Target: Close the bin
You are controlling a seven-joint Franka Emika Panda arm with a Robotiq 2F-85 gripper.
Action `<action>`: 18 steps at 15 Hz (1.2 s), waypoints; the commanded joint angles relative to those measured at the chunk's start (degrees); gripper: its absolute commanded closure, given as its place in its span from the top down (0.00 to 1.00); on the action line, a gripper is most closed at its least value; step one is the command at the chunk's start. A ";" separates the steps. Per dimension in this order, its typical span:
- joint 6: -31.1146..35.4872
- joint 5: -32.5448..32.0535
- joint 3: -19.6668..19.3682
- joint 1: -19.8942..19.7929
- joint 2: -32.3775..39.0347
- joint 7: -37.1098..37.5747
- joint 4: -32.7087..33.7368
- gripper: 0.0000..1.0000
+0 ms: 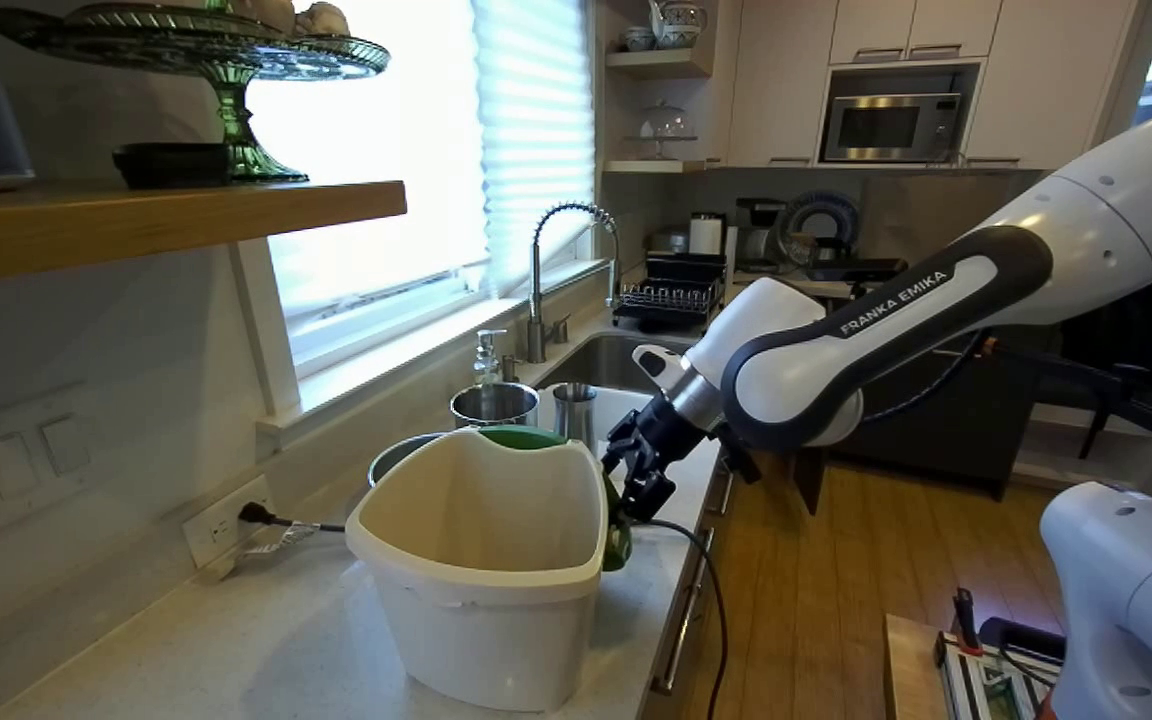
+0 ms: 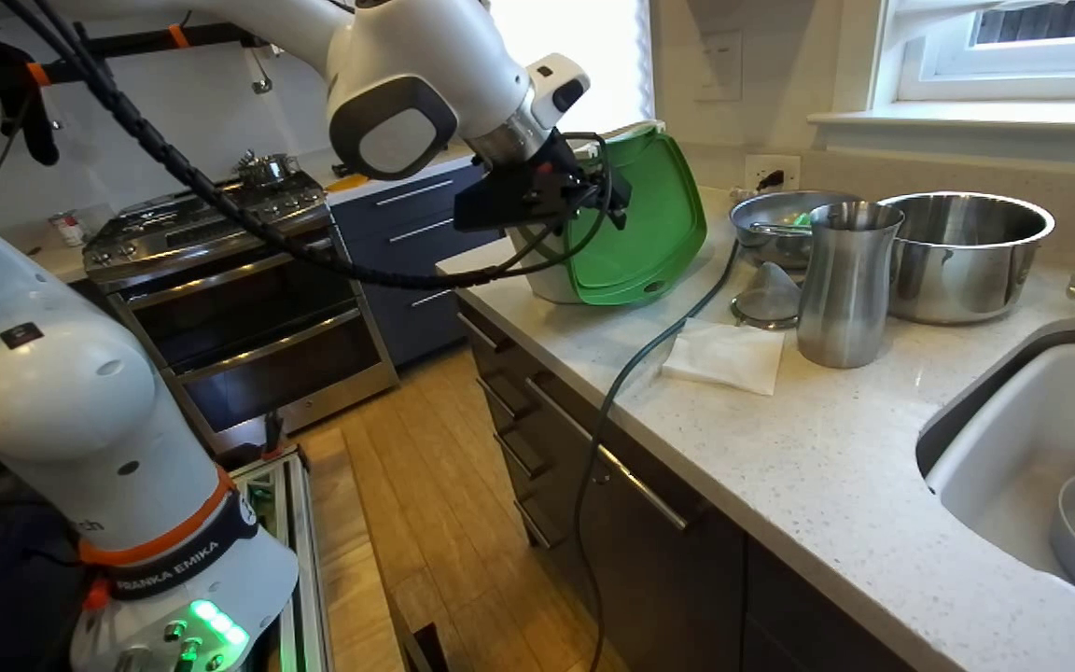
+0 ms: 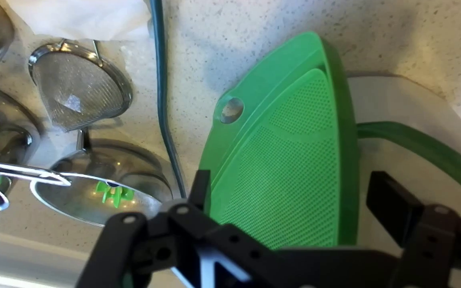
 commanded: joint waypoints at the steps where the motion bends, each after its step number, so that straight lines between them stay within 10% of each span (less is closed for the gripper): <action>1: 1.38 1.52 -2.17 1.89 0.37 -3.15 -0.03 1.00; 18: 15.40 0.23 -5.38 3.22 2.38 -4.77 0.38 1.00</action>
